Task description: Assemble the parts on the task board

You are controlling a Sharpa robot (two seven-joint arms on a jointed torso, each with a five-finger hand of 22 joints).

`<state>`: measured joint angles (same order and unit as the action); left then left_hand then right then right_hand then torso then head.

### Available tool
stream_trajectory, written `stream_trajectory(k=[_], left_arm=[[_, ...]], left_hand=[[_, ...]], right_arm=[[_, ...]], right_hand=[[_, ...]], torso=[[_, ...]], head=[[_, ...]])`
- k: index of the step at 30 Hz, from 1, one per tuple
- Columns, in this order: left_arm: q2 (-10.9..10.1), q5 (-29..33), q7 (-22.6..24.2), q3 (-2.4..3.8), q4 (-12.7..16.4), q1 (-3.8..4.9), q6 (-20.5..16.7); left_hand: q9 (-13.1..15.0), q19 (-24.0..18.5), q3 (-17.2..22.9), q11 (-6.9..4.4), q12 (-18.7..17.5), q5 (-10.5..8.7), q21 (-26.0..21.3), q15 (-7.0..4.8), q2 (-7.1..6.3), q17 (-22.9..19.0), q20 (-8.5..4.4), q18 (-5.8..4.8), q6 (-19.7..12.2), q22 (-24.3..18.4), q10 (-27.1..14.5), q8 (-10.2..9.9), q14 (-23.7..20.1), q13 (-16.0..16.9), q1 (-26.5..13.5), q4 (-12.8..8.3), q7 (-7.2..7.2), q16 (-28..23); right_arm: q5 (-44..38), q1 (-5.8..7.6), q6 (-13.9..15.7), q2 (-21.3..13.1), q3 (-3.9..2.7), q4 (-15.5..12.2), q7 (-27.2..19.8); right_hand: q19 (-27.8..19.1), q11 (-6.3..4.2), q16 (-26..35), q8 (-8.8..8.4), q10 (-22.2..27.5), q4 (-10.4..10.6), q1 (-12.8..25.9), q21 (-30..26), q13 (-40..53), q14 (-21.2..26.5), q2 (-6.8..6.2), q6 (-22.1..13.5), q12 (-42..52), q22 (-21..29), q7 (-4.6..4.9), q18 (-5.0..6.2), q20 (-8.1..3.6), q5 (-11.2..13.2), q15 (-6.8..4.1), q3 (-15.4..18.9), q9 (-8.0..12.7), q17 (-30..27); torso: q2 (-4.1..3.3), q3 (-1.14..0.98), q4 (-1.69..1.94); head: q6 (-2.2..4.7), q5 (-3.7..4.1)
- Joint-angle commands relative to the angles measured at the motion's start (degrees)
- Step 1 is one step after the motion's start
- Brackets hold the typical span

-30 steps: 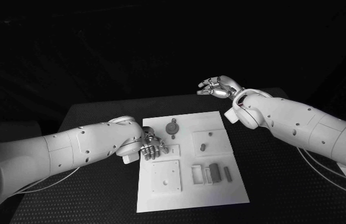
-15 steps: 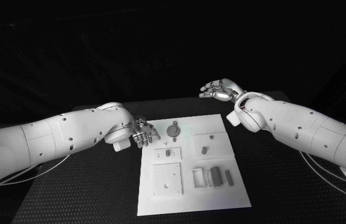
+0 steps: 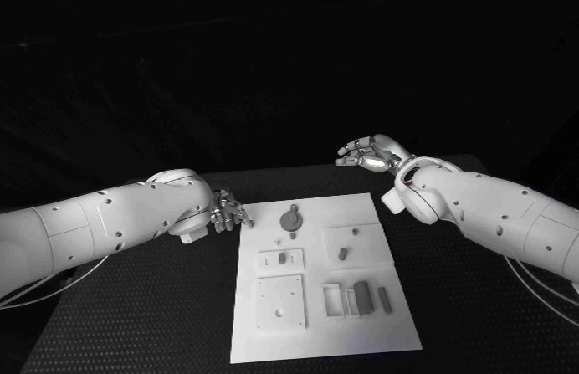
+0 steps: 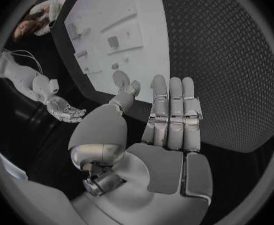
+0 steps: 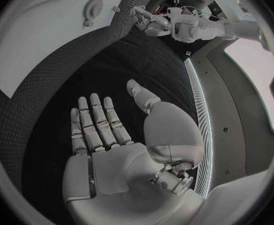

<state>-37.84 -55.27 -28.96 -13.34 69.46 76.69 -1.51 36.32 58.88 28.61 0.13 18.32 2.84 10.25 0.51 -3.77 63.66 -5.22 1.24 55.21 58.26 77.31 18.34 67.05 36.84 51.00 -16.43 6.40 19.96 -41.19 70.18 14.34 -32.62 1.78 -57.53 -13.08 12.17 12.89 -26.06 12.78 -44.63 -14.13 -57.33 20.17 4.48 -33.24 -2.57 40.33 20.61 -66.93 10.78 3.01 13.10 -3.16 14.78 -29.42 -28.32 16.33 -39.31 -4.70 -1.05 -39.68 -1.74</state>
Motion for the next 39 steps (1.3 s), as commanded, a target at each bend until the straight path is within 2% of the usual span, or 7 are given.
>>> stream_trajectory(k=[1, 7, 11, 17, 29, 33, 39], left_arm=[[0.6, -7.6, 3.7, -0.02, -0.5, -0.38, -4.3], [1.6, -9.0, 6.0, -0.04, -1.4, -1.37, -8.4], [2.3, -9.2, 7.8, -0.05, -2.9, -2.11, -10.9], [3.5, -8.7, 8.0, -0.04, -4.9, -3.05, -9.2], [6.4, -5.9, 6.5, -0.02, -9.8, -3.71, -1.3], [7.1, -5.8, 6.3, -0.01, -11.3, -3.76, -0.3], [7.9, -5.2, 6.3, -0.01, -12.2, -3.77, 1.4]], left_hand=[[-0.1, -0.4, -0.5, 0.33, 0.4, -0.04, -0.1, 0.14, -1.78, -0.2, 0.21, -0.9, -0.9, 0.1, -1.2, -0.6, -1.1, 0.3, -0.2, 0.3, 0.32, 0.3], [-0.2, -2.8, -0.2, 1.24, -0.2, -0.04, -1.5, 1.16, -3.36, -1.1, 1.1, -1.24, -2.1, 0.0, -4.7, -1.4, -4.0, 0.2, 0.3, 0.6, 1.14, -0.6], [-0.1, -5.6, 0.5, 2.77, -2.4, -0.06, -3.2, 2.82, -4.33, -2.7, 2.76, -1.24, -3.3, -0.3, -9.3, -1.9, -7.5, -1.1, 2.2, 0.3, 2.17, -2.2], [-0.2, -6.9, 1.0, 3.88, -4.2, -0.01, -4.2, 3.84, -5.1, -4.5, 3.79, -1.14, -4.6, -0.5, -11.1, -2.3, -8.8, -3.0, 3.1, 0.8, 3.01, -2.9], [0.0, -5.2, -1.6, 2.64, -3.7, -0.01, -4.4, 2.79, -2.16, -6.1, 3.0, -0.34, -1.1, -0.3, -8.2, -0.2, -7.2, -4.5, -9.5, 11.6, 1.13, -0.8], [-0.1, -4.8, -4.5, 2.18, -3.4, 0.02, -4.5, 2.34, -0.26, -6.4, 2.56, -0.2, -0.3, -0.1, -7.4, 0.1, -6.9, -4.9, -11.4, 11.1, 0.64, 0.1], [-0.2, -4.3, -5.7, 1.89, -3.2, 0.03, -4.6, 2.09, 0.81, -6.8, 2.32, -0.16, 0.2, -0.1, -6.8, 0.3, -6.7, -5.2, -12.1, 10.9, 0.36, 0.8]], right_arm=[[-0.4, -0.03, -0.6, 0.0, -0.03, 0.0, -0.4], [-0.4, -0.07, -0.6, 0.0, -0.03, -0.1, -0.4], [-0.4, -0.08, -0.6, -0.1, -0.03, -0.1, -0.4], [-0.4, -0.08, -0.6, -0.1, -0.03, -0.2, -0.4], [-0.4, -0.09, -0.7, -0.1, -0.03, -0.3, -0.3], [-0.4, -0.09, -0.7, -0.1, -0.03, -0.3, -0.3], [-0.4, -0.15, -0.8, 0.1, -0.03, -0.2, -0.3]], right_hand=[[-0.4, 0.09, 0.3, 0.32, 0.2, -0.1, -0.2, -0.2, -0.1, 0.4, -0.36, -0.4, -0.2, -0.1, 2.55, -0.78, -0.14, 0.3, 0.16, 0.3, 0.1, 0.1], [-0.3, 0.09, 0.3, 0.33, 0.2, 0.0, -0.2, -0.2, -0.1, 0.4, -0.35, -0.4, -0.2, -0.1, 2.54, -0.77, -0.15, 0.3, 0.16, 0.3, 0.1, 0.1], [-0.3, 0.09, 0.3, 0.34, 0.2, 0.0, -0.2, -0.2, -0.1, 0.4, -0.35, -0.4, -0.2, -0.2, 2.54, -0.77, -0.15, 0.3, 0.16, 0.3, 0.1, 0.1], [-0.3, 0.09, 0.3, 0.35, 0.2, 0.0, -0.2, -0.2, -0.1, 0.4, -0.34, -0.4, -0.2, -0.2, 2.54, -0.76, -0.16, 0.3, 0.16, 0.3, 0.1, 0.1], [-0.3, 0.09, 0.3, 0.37, 0.2, 0.0, -0.2, -0.2, -0.1, 0.4, -0.35, -0.4, -0.2, -0.3, 2.57, -0.76, -0.17, 0.3, 0.16, 0.3, 0.1, 0.1], [-0.3, 0.09, 0.3, 0.37, 0.2, 0.0, -0.2, -0.2, -0.1, 0.4, -0.35, -0.4, -0.2, -0.3, 2.59, -0.76, -0.17, 0.3, 0.16, 0.3, 0.1, 0.1], [-0.3, 0.09, 0.3, 0.38, 0.2, 0.0, -0.2, -0.2, -0.2, 0.4, -0.34, -0.4, -0.2, -0.3, 2.6, -0.75, -0.18, 0.3, 0.16, 0.3, 0.2, 0.1]], torso=[[-0.11, 0.04, -0.07], [-0.1, 0.04, -0.05], [-0.05, 0.03, -0.05], [-0.04, 0.05, -0.03], [-0.07, 0.0, -0.08], [-0.08, -0.04, -0.08], [-0.03, -0.06, -0.01]], head=[[0.11, 0.01], [0.19, 0.16], [0.18, 0.15], [0.26, 0.28], [0.13, 0.27], [0.04, 0.36], [-0.12, 0.35]])
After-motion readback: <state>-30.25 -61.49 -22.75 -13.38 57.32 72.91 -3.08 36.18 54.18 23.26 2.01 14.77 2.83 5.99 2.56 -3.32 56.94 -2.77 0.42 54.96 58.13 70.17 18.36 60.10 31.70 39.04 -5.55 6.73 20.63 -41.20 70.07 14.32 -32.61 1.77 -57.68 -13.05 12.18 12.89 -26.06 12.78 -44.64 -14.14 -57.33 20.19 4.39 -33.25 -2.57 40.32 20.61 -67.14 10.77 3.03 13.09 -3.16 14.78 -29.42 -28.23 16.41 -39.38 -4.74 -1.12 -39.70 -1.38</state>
